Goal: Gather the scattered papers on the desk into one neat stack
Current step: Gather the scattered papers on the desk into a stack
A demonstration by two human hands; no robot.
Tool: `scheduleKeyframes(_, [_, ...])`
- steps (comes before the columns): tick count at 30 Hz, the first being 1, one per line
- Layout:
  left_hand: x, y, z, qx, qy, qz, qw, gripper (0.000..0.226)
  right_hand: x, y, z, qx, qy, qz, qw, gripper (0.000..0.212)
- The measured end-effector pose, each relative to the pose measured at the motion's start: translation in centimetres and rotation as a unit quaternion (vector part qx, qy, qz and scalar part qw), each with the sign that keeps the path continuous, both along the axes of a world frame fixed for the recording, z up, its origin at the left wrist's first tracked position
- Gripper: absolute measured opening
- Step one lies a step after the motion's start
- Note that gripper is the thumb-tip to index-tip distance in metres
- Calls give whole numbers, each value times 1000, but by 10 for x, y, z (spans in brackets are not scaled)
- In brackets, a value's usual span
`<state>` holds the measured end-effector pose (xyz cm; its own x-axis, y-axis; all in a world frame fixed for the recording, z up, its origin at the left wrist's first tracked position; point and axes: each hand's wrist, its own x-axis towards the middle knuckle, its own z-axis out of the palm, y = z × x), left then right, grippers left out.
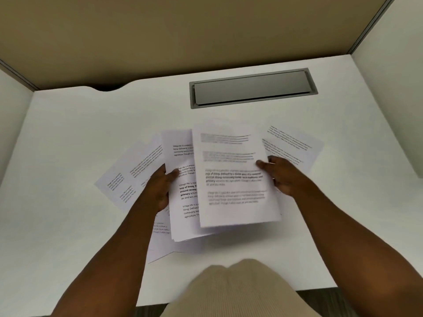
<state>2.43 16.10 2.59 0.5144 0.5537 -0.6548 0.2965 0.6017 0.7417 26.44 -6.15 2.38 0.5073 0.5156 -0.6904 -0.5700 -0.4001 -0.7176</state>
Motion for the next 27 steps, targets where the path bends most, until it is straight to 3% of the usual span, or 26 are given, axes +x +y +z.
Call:
scheduleKeyframes(3, [3,-6,1,-17,-1,-21,1000,33,-17,10,-3,13,11,50,999,20])
scheduleKeyframes(6, [10,-15,2,-21,-2,-15,1000,28,-35,22,-6,30,28,20,999,10])
scheduleKeyframes(9, [15,-21,-4,-23,10,17,1000,22,-44,30,-14,-1,5,-45,999,25])
scheduleKeyframes(12, [16,-22,-10,8,54,28,998,25,-46,28,-19,26,37,5,999,32])
scheduleKeyframes(15, [18,-22,-10,18,89,28,996,23,-46,22,-22,9,-35,62,997,35])
scheduleKeyframes(18, [13,-11,-14,49,138,22,989,22,-41,20,-23,7,-93,14,996,33])
scheduleKeyframes(22, [-24,24,-30,192,350,60,915,38,-30,17,-27,2,-84,-43,996,41])
scheduleKeyframes(27, [-65,54,-39,146,502,173,835,85,-25,14,-37,-6,-69,-54,996,43])
